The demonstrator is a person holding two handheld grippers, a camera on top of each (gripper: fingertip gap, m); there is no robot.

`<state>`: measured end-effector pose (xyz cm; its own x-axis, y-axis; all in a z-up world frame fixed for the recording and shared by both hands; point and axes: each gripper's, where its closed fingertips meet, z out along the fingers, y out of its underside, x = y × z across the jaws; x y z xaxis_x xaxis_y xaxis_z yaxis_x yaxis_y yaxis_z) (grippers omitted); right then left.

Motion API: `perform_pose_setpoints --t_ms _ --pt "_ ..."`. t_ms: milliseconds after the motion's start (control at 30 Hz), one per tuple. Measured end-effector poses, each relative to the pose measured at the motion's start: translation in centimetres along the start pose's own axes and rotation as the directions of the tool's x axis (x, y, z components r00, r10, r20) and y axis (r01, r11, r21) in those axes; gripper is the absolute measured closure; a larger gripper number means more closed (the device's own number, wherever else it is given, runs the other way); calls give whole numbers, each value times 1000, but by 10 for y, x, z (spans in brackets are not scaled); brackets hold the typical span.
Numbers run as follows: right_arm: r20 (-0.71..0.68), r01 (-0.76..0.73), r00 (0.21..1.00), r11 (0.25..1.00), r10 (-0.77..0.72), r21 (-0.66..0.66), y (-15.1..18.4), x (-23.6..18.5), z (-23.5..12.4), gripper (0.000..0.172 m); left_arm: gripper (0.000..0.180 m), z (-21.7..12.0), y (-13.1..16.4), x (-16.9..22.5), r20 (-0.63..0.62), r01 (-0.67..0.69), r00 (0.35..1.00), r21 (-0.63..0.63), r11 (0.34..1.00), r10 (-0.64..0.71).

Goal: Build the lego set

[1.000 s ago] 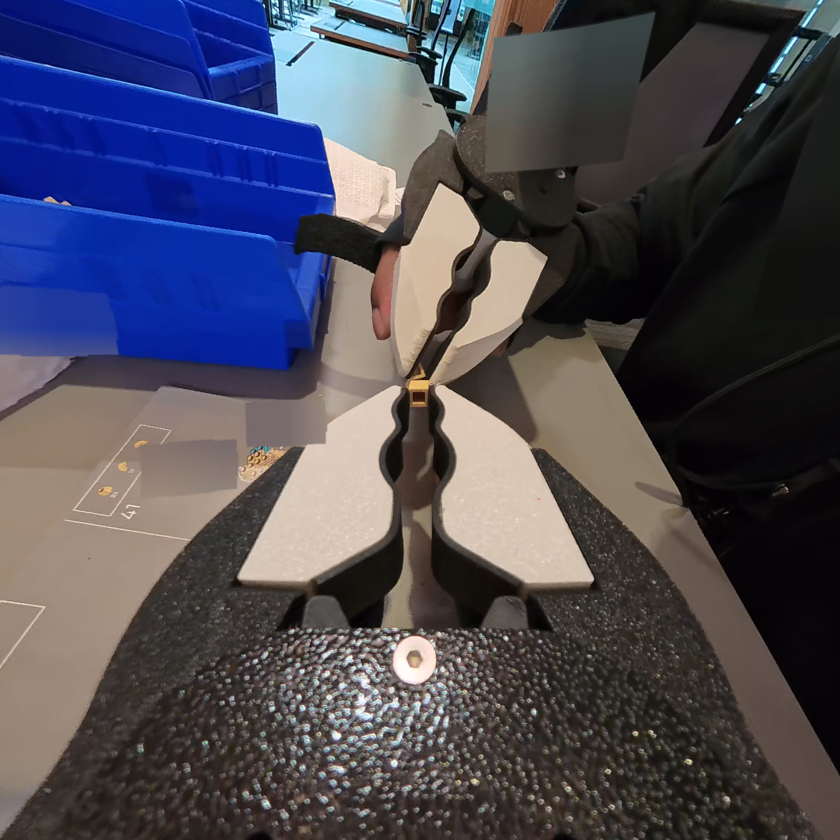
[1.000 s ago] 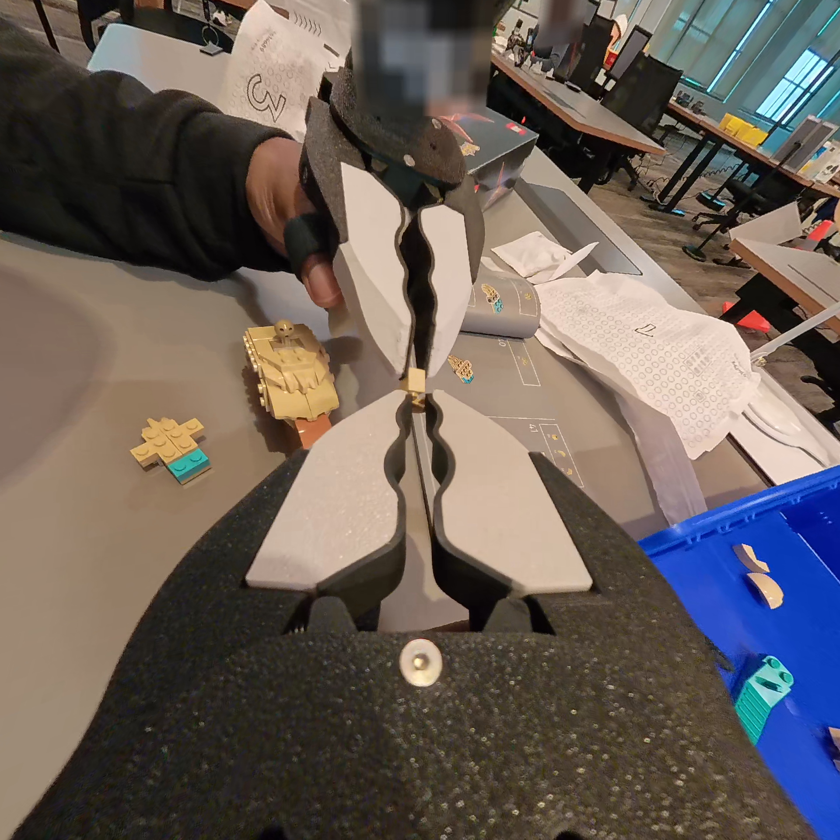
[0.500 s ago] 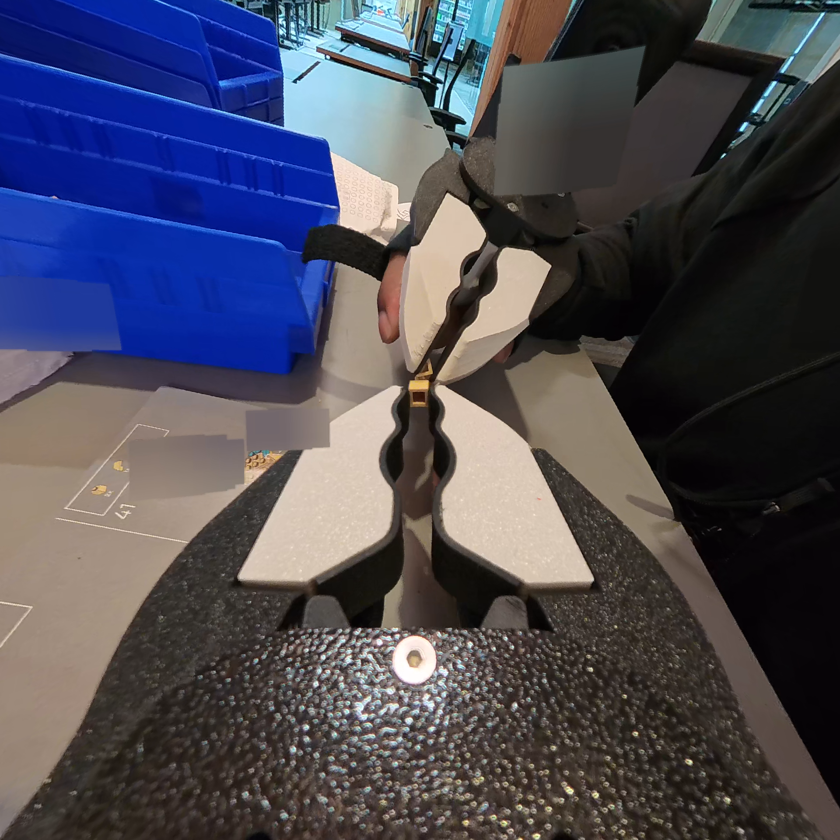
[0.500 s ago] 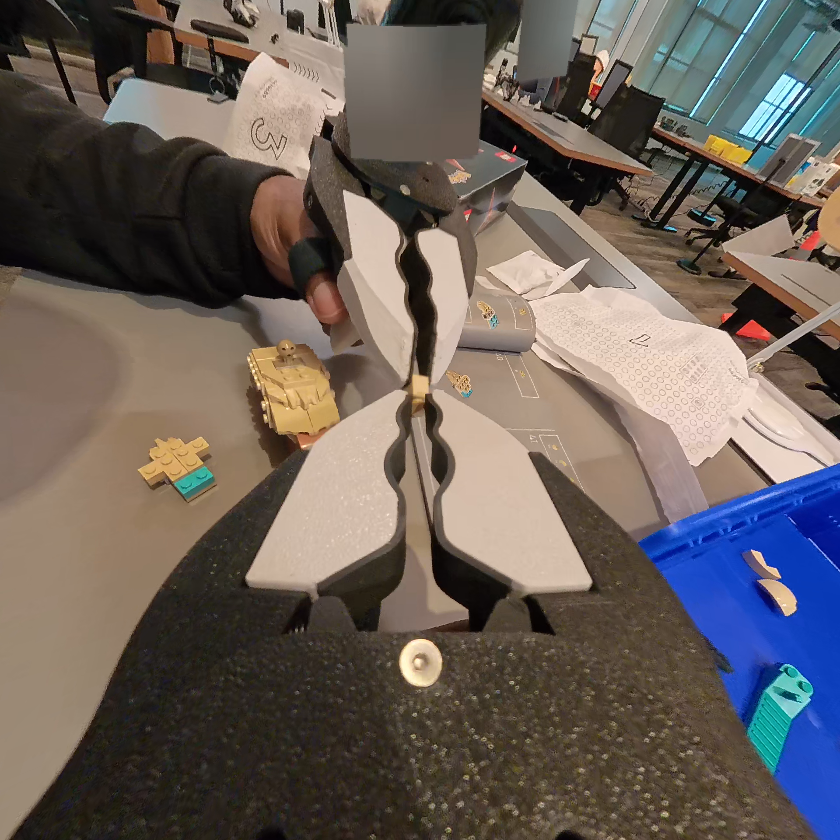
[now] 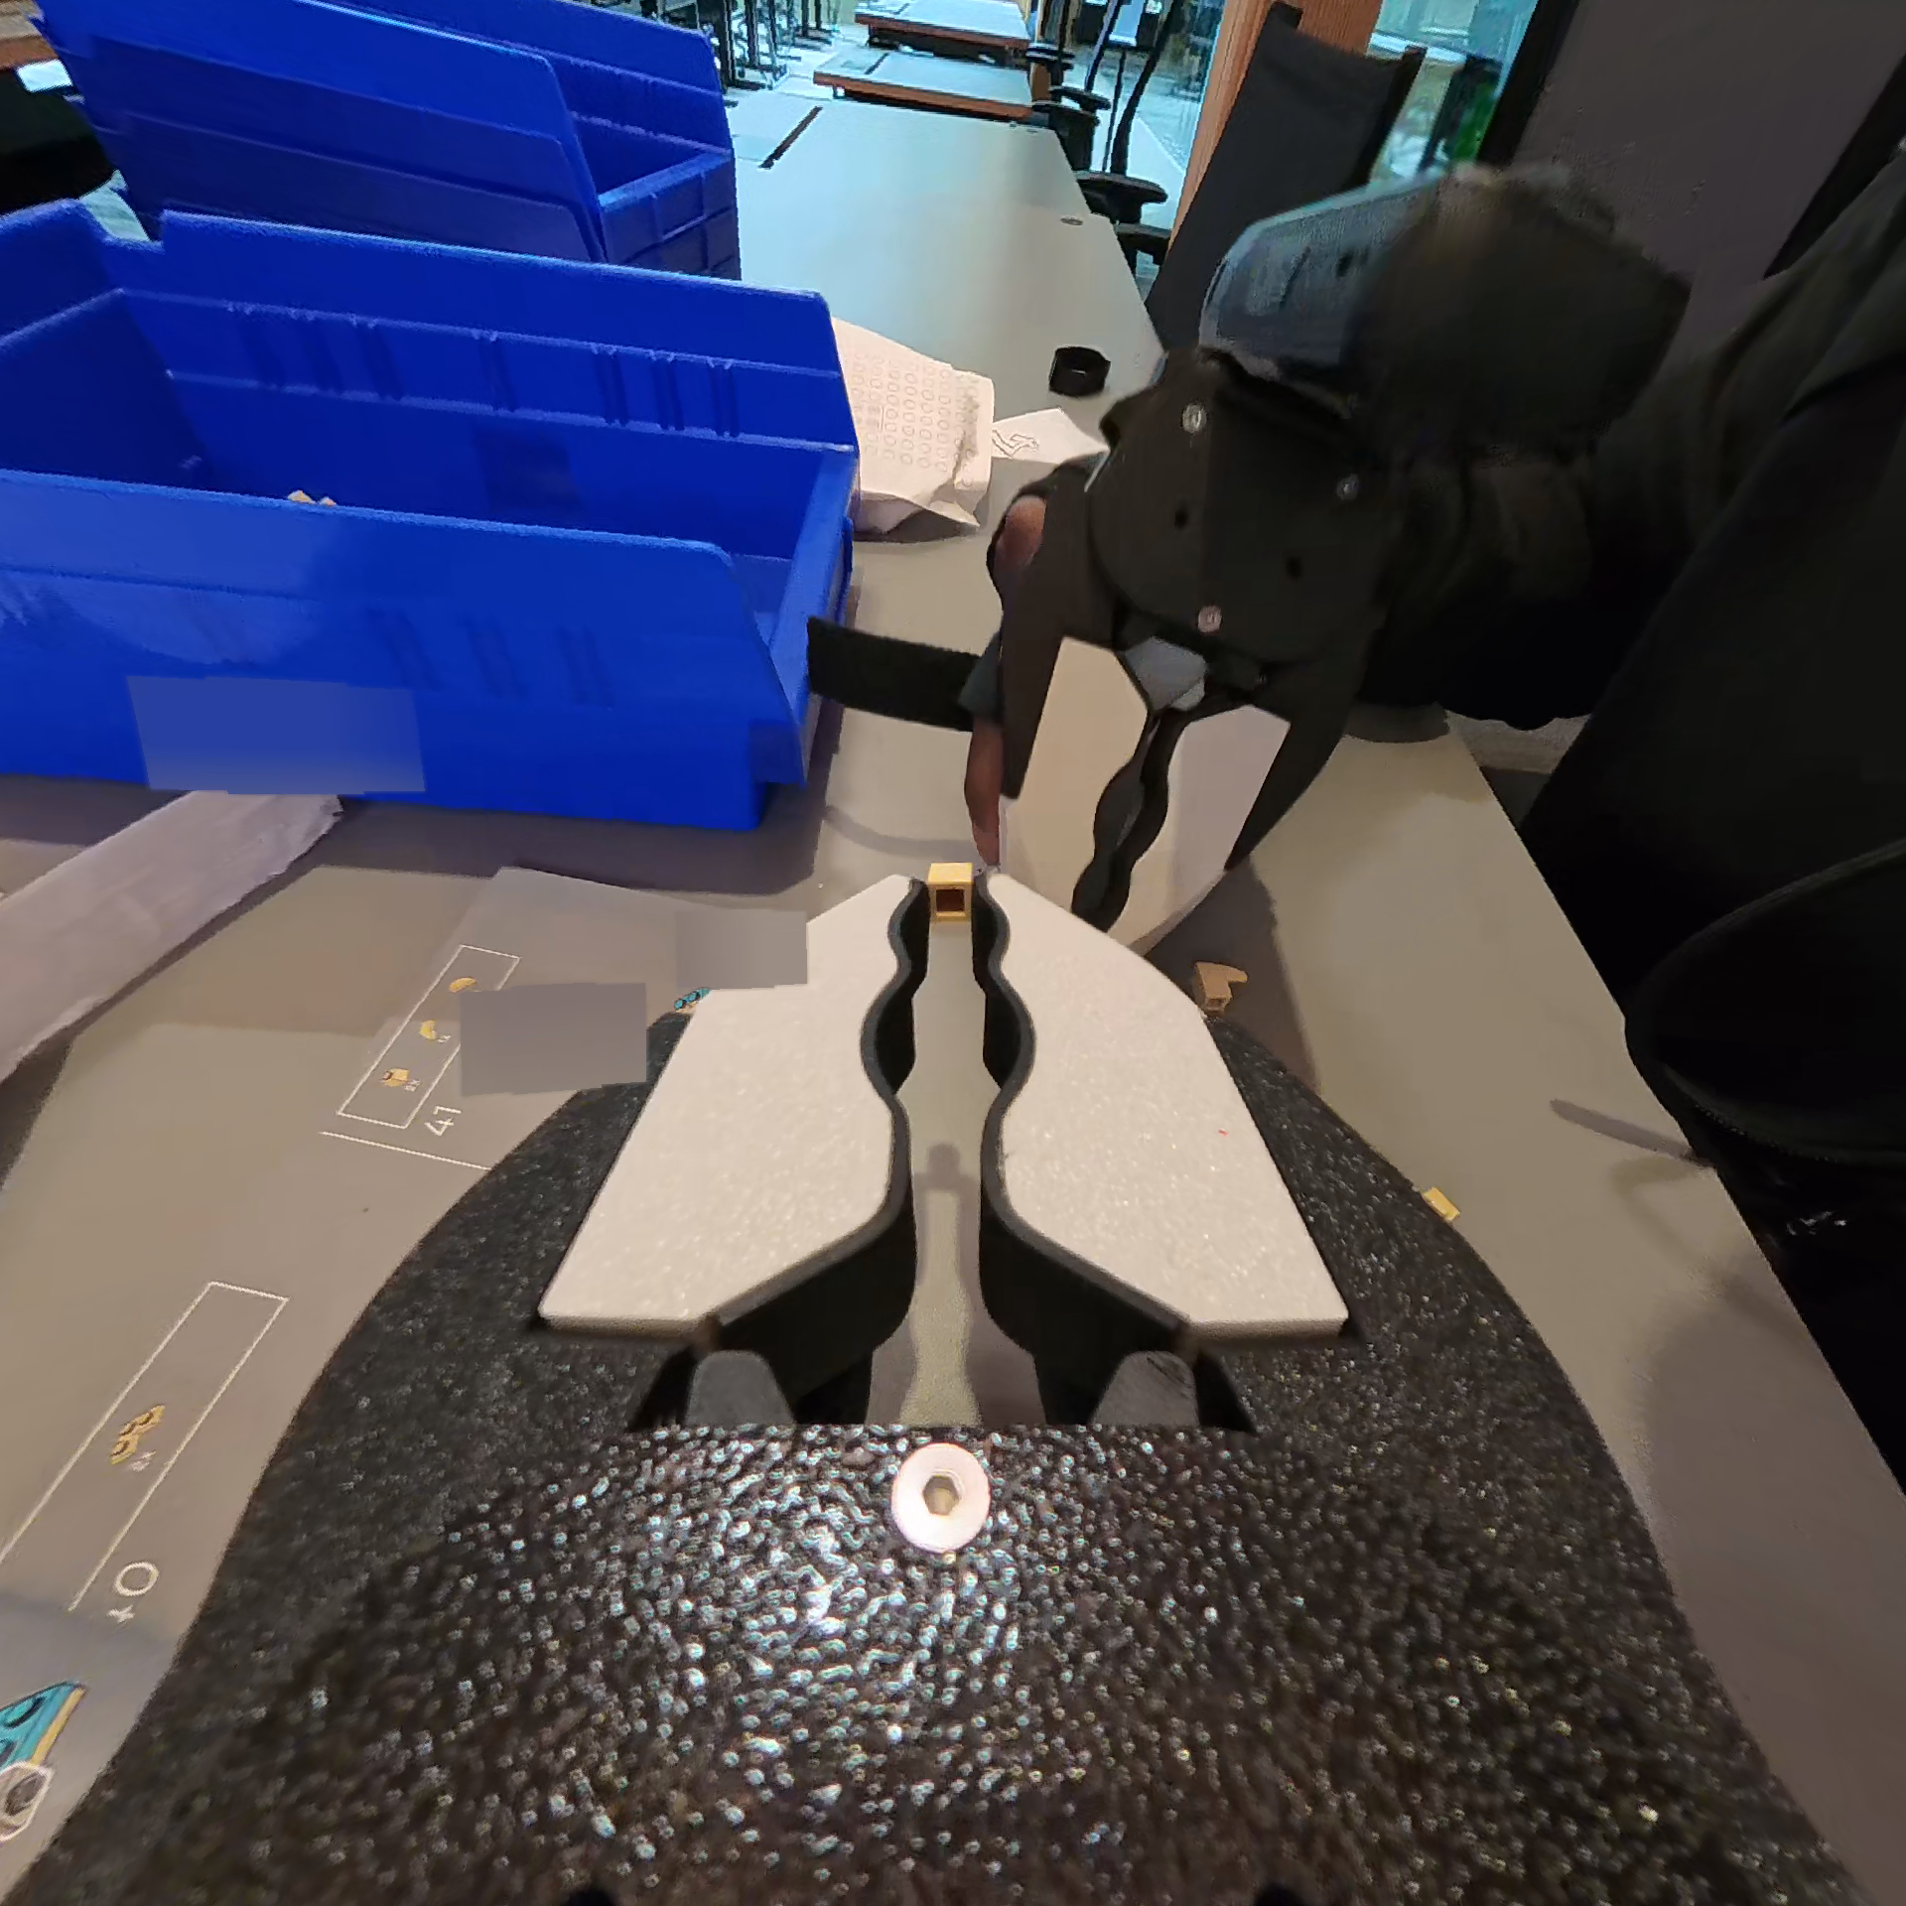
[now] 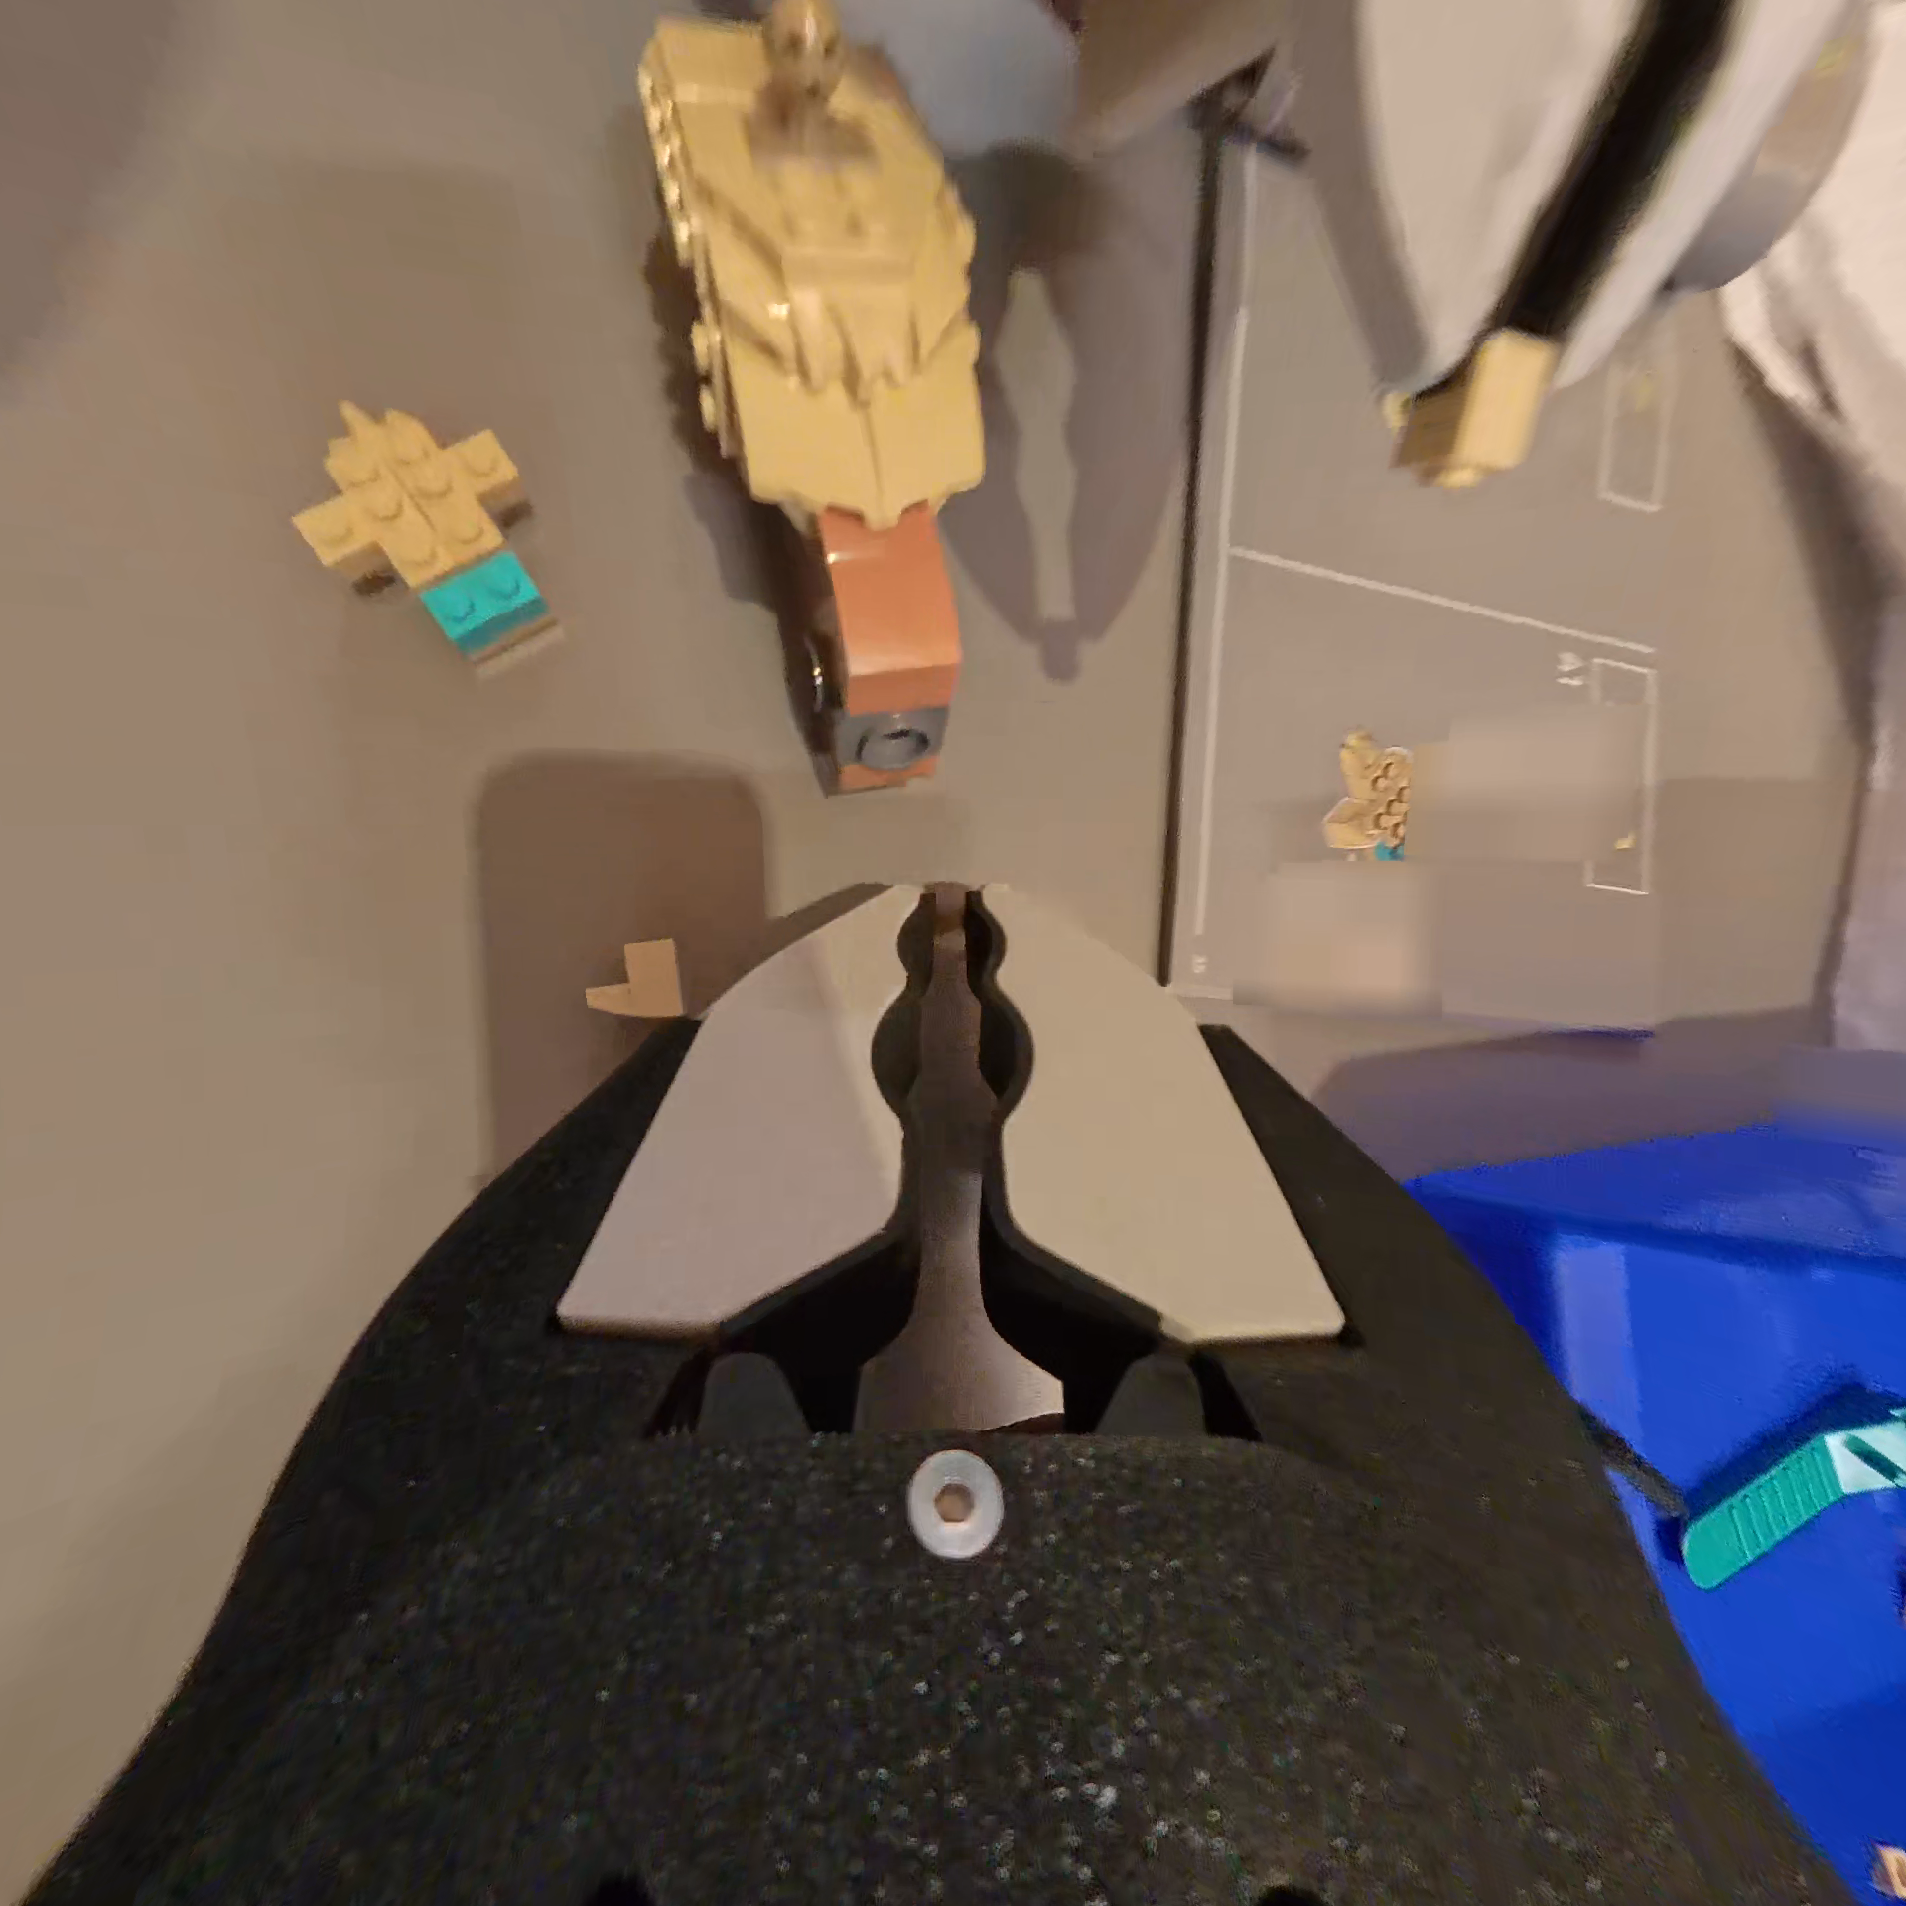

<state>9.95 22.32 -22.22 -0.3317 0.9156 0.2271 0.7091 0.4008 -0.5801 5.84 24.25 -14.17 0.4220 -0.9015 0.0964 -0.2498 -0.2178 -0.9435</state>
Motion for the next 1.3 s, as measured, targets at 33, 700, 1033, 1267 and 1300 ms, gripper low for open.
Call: perform_pose_setpoints --t_ms 33,700,1033,1267,1300 --pt "4 11 1000 1000 -11 -15 2 -2 3 166 173 0 0 0 2 -2 1000 1 1000 2" --pt "73 -239 968 971 239 0 5 -4 -7 154 173 1 -1 -1 19 -21 1000 -3 1000 21" --pt "65 -251 965 967 253 -37 9 -5 1 159 173 3 3 0 13 -16 1000 -11 1000 16" --pt "62 -273 960 962 272 18 6 3 1 164 173 3 2 1 8 -21 1000 2 1000 21" --pt "63 -285 957 957 282 51 2 6 -1 163 173 3 1 1 7 -21 1000 8 1000 21"
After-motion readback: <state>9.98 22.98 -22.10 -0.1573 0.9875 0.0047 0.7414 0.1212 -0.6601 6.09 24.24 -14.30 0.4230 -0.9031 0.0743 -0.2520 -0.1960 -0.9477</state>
